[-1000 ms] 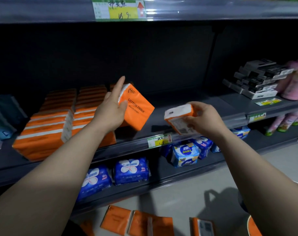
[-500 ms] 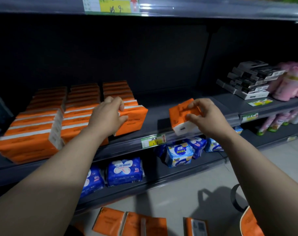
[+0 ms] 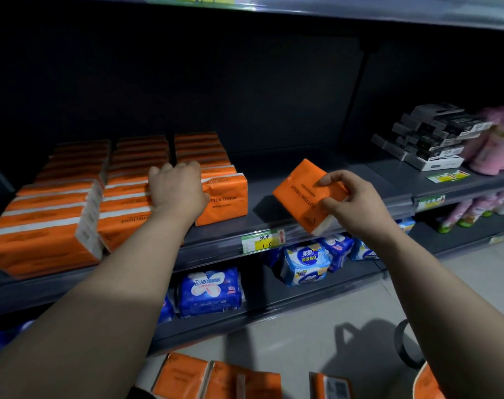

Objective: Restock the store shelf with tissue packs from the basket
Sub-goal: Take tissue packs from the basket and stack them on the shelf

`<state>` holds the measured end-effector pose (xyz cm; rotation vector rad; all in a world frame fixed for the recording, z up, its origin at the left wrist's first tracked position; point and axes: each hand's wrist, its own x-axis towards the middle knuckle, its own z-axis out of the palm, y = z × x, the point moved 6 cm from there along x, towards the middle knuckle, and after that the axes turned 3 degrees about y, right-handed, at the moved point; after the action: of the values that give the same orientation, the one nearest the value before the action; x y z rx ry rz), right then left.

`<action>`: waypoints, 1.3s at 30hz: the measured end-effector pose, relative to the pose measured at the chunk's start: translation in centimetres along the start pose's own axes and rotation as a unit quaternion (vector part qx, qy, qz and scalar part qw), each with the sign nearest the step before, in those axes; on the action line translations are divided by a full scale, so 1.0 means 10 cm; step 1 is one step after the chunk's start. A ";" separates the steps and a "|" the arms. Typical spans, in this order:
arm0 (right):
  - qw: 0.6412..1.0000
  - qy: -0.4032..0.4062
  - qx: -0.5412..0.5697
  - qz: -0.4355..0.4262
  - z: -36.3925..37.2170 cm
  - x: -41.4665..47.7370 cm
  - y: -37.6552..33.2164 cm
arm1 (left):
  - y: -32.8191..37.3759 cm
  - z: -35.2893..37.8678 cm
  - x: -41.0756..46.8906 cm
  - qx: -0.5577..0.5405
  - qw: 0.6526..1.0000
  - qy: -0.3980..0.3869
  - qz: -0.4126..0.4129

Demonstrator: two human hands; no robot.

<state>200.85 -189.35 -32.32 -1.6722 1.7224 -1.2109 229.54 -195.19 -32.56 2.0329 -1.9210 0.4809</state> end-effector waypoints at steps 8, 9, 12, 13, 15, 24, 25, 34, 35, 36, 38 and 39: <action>1.000 0.015 0.020 -0.005 0.08 -0.01 -0.08 | -0.12 -0.02 -0.03 -0.105 0.994 -0.031 -0.014; 1.000 0.012 0.021 -0.004 0.11 -0.02 -0.10 | -0.14 -0.01 -0.03 -0.106 0.994 -0.032 -0.017; 1.000 0.010 0.027 -0.004 0.18 -0.04 -0.12 | -0.15 0.01 -0.04 -0.108 0.994 -0.035 -0.011; 1.000 0.010 0.029 -0.003 0.20 -0.05 -0.13 | -0.13 0.02 -0.04 -0.105 0.994 -0.037 -0.005; 0.999 0.006 0.034 -0.002 0.25 -0.07 -0.15 | -0.12 0.02 -0.04 -0.101 0.994 -0.043 -0.001; 0.993 -0.094 -0.064 -0.043 0.68 -0.08 -0.36 | -0.36 -0.31 -0.14 -0.141 0.989 -0.022 -0.029; 0.989 -0.112 -0.081 -0.055 0.76 -0.07 -0.41 | -0.40 -0.34 -0.17 -0.147 0.989 -0.009 -0.033; 0.974 -0.164 -0.126 -0.094 1.46 0.13 -0.71 | -0.63 -0.30 -0.31 -0.158 0.985 -0.021 -0.070; 0.973 -0.161 -0.129 -0.102 1.49 0.15 -0.72 | -0.66 -0.30 -0.31 -0.154 0.985 -0.018 -0.074; 0.973 -0.153 -0.131 -0.112 1.50 0.18 -0.73 | -0.68 -0.31 -0.30 -0.151 0.986 -0.013 -0.076; 0.970 -0.144 -0.148 -0.124 1.51 0.21 -0.75 | -0.71 -0.33 -0.30 -0.149 0.986 -0.012 -0.078; 0.969 -0.144 -0.157 -0.128 1.51 0.22 -0.75 | -0.71 -0.33 -0.30 -0.149 0.986 -0.015 -0.079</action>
<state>216.96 -194.76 -33.38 -2.1912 1.6135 -0.7696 236.39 -190.63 -30.84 1.9808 -1.7113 0.1155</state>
